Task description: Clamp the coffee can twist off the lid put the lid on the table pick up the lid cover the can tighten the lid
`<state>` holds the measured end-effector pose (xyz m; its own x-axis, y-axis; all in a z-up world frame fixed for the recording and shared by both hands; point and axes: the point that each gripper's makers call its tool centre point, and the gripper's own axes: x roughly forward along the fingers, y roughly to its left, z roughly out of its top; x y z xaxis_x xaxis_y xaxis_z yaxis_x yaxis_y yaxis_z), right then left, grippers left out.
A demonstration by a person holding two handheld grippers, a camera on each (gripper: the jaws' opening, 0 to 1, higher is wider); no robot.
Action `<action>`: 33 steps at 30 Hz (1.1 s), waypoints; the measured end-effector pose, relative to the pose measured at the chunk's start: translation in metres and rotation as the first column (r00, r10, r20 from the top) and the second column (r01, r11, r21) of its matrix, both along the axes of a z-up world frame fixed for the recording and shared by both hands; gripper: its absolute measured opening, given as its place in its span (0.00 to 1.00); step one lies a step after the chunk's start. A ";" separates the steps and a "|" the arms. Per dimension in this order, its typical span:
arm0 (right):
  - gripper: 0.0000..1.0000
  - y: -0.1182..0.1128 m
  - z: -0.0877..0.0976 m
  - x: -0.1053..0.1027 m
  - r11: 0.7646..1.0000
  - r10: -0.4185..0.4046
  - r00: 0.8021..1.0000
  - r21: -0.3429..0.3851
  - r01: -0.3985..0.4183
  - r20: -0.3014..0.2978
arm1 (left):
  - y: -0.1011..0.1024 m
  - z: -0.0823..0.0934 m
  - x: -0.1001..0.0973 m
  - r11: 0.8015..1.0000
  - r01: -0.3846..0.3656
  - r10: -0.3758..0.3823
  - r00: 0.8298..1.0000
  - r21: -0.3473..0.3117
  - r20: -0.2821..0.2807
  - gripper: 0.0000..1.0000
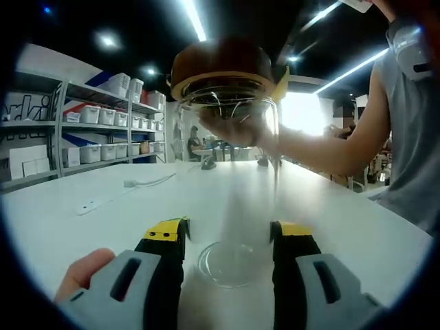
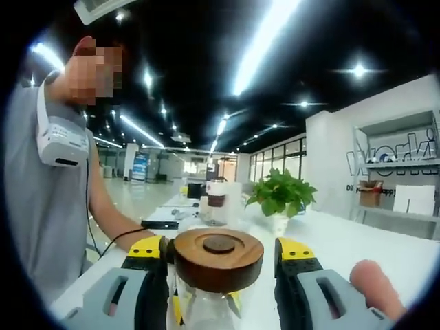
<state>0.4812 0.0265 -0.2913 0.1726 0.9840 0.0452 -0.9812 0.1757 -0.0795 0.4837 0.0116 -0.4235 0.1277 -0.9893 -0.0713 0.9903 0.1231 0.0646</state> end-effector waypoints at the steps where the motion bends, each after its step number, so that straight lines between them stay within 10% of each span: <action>1: 0.60 0.000 -0.001 0.002 1.000 -0.013 1.000 -0.002 0.013 -0.007 | 0.000 0.000 0.000 1.000 0.000 0.000 1.000 0.000 0.000 0.40; 8: 0.62 -0.003 -0.010 0.003 0.968 -0.251 0.968 -0.010 0.251 -0.010 | 0.000 0.000 0.000 1.000 0.005 -0.005 1.000 0.001 -0.001 0.40; 17: 0.61 -0.007 0.010 -0.009 0.845 -0.531 0.847 0.049 0.532 -0.023 | -0.001 -0.001 0.001 1.000 0.007 -0.007 1.000 0.001 -0.002 0.40; 33: 0.52 -0.010 -0.006 0.004 0.738 -0.670 0.741 -0.077 0.671 0.043 | 0.001 -0.002 0.003 1.000 0.002 -0.002 1.000 0.004 0.000 0.40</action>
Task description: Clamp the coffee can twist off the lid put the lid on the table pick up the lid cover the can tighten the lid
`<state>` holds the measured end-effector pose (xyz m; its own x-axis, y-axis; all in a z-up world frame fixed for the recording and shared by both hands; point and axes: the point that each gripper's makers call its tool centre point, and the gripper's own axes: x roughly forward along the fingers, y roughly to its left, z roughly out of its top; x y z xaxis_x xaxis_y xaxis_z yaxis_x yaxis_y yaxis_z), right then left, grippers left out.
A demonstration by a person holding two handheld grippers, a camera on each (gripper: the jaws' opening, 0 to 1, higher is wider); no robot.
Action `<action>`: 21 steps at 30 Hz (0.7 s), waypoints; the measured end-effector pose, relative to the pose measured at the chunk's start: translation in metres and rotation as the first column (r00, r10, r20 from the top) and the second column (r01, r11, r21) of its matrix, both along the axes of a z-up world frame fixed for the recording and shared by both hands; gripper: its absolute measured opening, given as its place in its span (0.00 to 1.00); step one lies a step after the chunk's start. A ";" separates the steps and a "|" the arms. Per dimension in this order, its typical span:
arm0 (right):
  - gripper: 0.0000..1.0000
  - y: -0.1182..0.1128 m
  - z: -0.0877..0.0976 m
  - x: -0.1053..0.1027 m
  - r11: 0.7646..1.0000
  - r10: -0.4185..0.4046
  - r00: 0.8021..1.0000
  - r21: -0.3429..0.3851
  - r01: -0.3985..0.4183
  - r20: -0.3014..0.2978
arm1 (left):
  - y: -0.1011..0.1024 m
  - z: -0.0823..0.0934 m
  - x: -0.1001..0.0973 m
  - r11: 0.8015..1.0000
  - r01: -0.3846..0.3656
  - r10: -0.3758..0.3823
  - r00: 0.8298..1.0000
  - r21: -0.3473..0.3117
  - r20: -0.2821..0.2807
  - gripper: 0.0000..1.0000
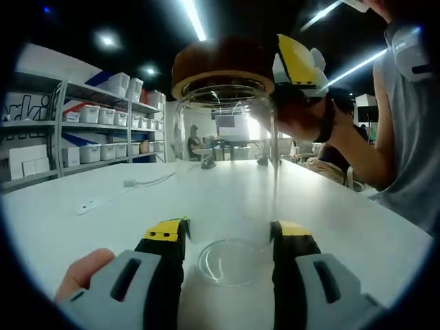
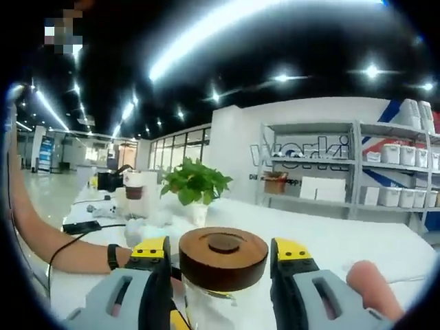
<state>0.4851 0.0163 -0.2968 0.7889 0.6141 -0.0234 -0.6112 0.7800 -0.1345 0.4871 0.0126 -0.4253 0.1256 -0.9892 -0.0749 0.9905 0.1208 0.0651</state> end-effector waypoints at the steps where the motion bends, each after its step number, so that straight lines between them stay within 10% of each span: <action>1: 0.51 0.000 -0.001 0.001 1.000 -0.006 1.000 -0.010 0.006 0.002 | 0.000 0.000 0.000 1.000 0.000 0.000 1.000 0.000 0.000 0.40; 21: 0.47 0.003 -0.001 0.000 0.980 0.198 0.980 0.013 -0.198 -0.003 | 0.000 -0.001 0.000 1.000 0.003 -0.003 1.000 0.003 0.003 0.40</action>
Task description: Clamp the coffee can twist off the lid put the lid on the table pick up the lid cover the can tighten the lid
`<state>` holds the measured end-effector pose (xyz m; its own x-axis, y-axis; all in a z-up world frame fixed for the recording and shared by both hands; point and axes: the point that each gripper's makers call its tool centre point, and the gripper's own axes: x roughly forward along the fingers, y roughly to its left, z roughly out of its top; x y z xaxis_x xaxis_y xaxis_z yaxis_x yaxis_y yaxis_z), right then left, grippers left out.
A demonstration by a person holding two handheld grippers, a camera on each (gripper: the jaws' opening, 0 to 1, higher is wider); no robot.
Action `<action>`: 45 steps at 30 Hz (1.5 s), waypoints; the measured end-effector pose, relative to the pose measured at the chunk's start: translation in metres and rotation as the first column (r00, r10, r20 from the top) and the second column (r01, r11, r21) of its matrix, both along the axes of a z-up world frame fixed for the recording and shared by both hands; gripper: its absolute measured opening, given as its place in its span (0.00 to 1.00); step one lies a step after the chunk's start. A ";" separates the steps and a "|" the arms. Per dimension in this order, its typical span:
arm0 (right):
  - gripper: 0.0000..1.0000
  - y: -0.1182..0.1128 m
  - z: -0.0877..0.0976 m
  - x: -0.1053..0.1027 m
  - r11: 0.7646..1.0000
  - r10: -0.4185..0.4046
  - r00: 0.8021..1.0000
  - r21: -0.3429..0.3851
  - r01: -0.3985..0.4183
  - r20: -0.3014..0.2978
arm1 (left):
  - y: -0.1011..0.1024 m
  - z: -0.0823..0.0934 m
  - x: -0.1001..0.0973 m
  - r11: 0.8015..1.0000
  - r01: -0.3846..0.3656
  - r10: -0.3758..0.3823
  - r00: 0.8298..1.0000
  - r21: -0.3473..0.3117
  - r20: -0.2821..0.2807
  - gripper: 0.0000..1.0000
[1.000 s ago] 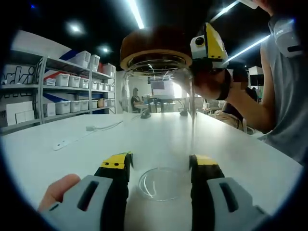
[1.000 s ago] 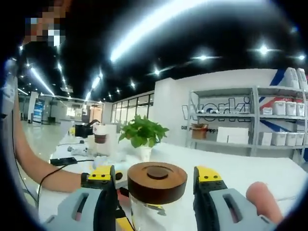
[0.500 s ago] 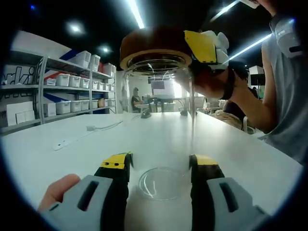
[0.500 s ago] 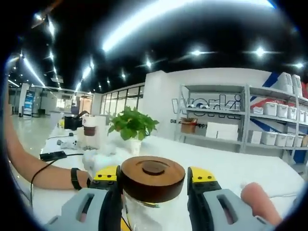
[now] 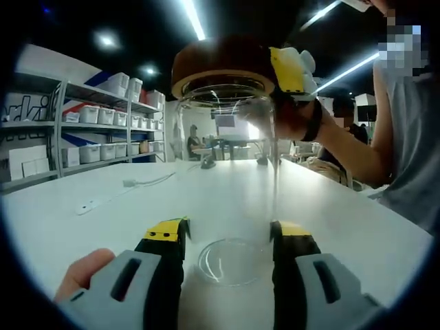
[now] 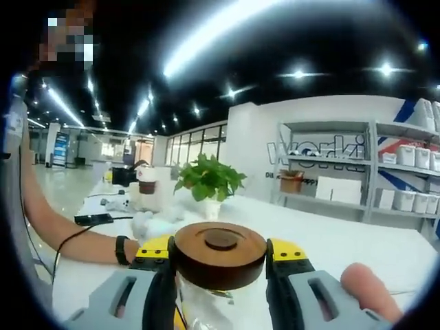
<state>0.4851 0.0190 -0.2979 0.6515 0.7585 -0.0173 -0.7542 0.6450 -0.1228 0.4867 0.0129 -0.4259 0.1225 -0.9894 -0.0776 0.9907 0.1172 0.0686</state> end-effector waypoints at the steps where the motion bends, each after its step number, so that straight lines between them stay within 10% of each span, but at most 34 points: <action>1: 0.47 0.000 0.000 0.000 1.000 0.019 1.000 0.002 -0.019 0.001 | 0.000 0.000 -0.001 1.000 0.000 0.000 1.000 0.000 0.000 0.40; 23: 0.47 0.005 0.001 -0.002 0.957 0.276 0.961 -0.104 -0.272 0.023 | -0.002 0.000 -0.002 1.000 0.000 0.000 1.000 0.003 0.002 0.40; 45: 0.47 0.006 0.000 -0.001 0.910 0.415 0.910 -0.025 -0.415 -0.010 | -0.002 0.000 -0.002 1.000 -0.001 0.001 1.000 0.005 0.003 0.40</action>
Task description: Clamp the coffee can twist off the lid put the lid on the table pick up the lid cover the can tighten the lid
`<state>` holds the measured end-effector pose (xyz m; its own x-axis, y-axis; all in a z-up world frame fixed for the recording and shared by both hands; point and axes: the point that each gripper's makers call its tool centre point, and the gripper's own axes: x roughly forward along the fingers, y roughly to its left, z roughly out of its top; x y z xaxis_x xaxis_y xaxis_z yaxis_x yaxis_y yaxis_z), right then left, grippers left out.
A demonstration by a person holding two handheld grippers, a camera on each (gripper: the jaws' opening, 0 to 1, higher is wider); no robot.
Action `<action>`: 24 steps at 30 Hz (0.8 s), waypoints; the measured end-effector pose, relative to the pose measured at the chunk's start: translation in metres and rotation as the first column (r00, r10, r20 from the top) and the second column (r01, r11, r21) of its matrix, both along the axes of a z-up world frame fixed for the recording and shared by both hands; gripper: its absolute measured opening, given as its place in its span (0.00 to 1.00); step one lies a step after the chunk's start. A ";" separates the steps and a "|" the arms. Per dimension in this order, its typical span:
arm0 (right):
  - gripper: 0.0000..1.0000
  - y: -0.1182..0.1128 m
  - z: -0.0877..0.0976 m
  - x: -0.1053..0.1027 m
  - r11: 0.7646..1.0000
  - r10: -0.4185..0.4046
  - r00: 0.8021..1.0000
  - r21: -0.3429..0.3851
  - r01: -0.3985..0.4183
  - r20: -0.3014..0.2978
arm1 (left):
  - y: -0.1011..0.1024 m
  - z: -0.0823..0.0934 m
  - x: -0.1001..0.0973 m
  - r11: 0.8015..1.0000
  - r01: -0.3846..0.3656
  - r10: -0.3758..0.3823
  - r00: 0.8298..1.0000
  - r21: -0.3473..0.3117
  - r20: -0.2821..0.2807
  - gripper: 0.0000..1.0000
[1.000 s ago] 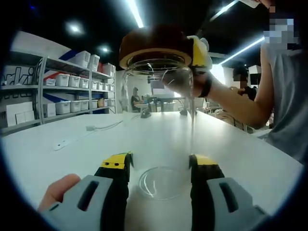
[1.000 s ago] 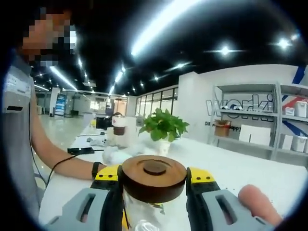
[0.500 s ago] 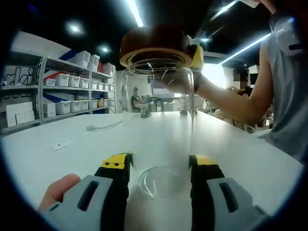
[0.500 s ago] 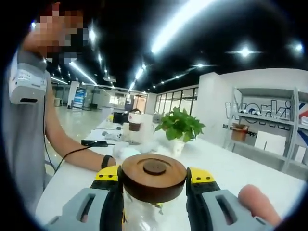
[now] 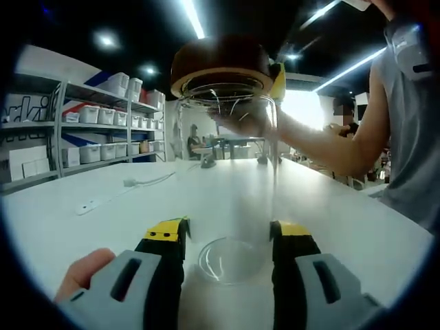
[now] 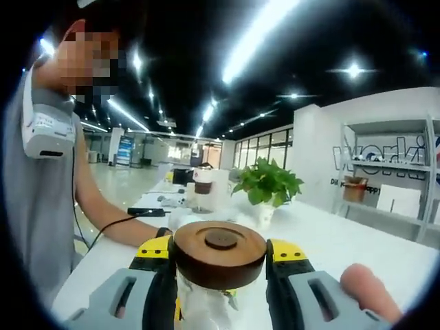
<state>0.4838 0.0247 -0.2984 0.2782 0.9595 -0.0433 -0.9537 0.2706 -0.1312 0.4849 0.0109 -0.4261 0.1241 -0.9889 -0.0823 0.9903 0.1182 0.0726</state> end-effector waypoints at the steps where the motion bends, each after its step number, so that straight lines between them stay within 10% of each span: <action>1: 0.47 0.000 0.000 0.000 1.000 0.000 1.000 0.001 0.000 0.000 | 0.000 0.000 0.000 1.000 0.000 0.000 1.000 0.000 0.000 0.40; 16: 0.48 -0.001 -0.002 0.000 1.000 -0.023 0.999 0.000 0.023 -0.038 | 0.000 0.000 0.000 1.000 0.002 -0.002 1.000 0.001 -0.001 0.40; 24: 0.65 -0.003 -0.006 0.000 0.994 -0.074 0.993 0.069 0.080 -0.095 | 0.000 -0.001 0.000 1.000 0.005 -0.005 1.000 0.003 0.000 0.40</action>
<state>0.4837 0.0213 -0.3039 0.3494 0.9370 -0.0036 -0.9368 0.3493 -0.0213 0.4844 0.0109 -0.4267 0.1192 -0.9892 -0.0849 0.9909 0.1132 0.0728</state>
